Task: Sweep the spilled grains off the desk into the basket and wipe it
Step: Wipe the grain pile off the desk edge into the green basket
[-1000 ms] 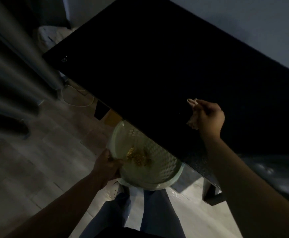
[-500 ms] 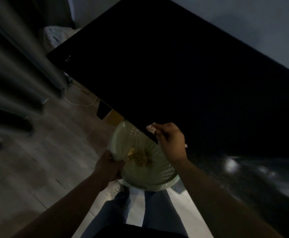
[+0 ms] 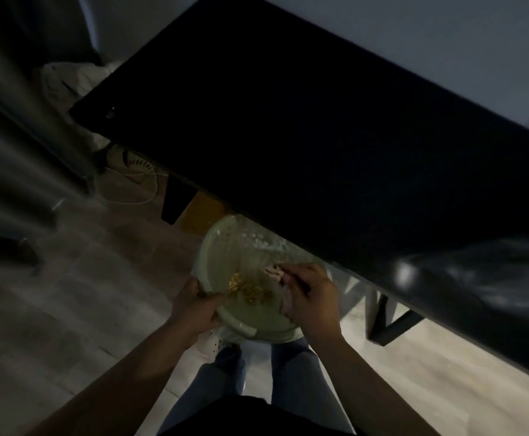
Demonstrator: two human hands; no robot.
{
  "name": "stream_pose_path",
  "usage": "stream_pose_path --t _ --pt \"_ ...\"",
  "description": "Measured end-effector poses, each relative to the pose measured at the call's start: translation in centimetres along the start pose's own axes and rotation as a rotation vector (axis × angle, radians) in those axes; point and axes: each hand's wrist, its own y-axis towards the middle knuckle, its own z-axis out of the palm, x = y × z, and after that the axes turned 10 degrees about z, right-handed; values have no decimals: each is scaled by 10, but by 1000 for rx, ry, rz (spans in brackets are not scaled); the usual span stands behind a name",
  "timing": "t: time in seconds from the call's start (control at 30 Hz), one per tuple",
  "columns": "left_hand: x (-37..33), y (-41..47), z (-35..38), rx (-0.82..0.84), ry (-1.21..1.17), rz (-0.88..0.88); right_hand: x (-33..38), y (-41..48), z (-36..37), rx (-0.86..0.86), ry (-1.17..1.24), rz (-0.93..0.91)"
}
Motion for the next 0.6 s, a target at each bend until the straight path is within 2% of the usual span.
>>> stream_pose_path --t 0.3,0.47,0.6 --pt "10 -17 35 69 66 -9 -31 -44 -34 -263 153 152" --pt "28 -20 56 60 56 -18 -60 -45 -58 -526 268 212" --pt "42 -16 70 49 67 -16 -83 -28 -73 -614 286 240"
